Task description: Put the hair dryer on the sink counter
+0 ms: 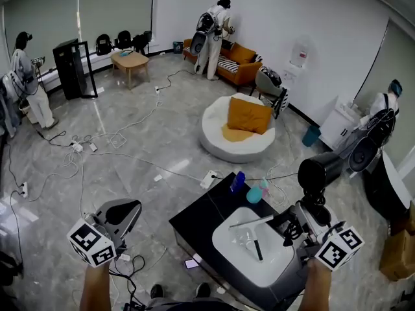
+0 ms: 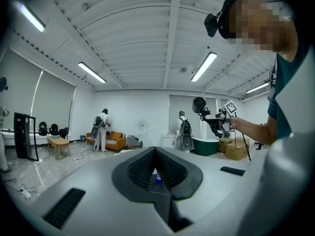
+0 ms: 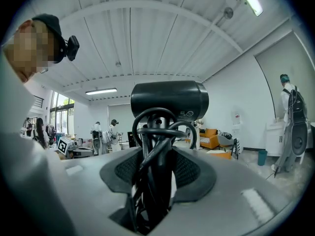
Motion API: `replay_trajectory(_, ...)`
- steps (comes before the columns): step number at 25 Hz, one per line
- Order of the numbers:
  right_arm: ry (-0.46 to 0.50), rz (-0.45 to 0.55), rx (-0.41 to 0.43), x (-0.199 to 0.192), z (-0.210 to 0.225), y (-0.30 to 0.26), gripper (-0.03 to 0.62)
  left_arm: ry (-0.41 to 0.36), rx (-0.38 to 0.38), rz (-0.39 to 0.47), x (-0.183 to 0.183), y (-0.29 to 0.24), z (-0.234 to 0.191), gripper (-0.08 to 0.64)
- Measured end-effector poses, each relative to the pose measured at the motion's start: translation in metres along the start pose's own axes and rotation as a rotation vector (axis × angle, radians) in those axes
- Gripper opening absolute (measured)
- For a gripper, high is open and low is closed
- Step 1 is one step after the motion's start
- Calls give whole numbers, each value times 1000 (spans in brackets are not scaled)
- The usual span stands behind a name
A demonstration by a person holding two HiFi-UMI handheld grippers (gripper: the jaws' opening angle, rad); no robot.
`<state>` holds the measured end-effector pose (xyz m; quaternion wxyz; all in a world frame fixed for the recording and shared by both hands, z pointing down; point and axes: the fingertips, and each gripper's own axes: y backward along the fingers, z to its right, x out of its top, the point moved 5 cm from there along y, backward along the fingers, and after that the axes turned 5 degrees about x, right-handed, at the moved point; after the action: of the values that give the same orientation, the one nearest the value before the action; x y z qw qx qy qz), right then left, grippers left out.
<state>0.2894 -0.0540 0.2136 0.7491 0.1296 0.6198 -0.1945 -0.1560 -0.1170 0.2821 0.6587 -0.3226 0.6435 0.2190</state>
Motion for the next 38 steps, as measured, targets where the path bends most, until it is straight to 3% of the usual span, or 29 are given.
replay_trajectory(10, -32, -40, 48, -18, 9, -29, 182, 23, 18, -31, -19, 1, 6, 5)
replay_trajectory(38, -170, -165, 56, -97, 4, -74, 181, 119, 43, -109, -79, 36, -1, 5)
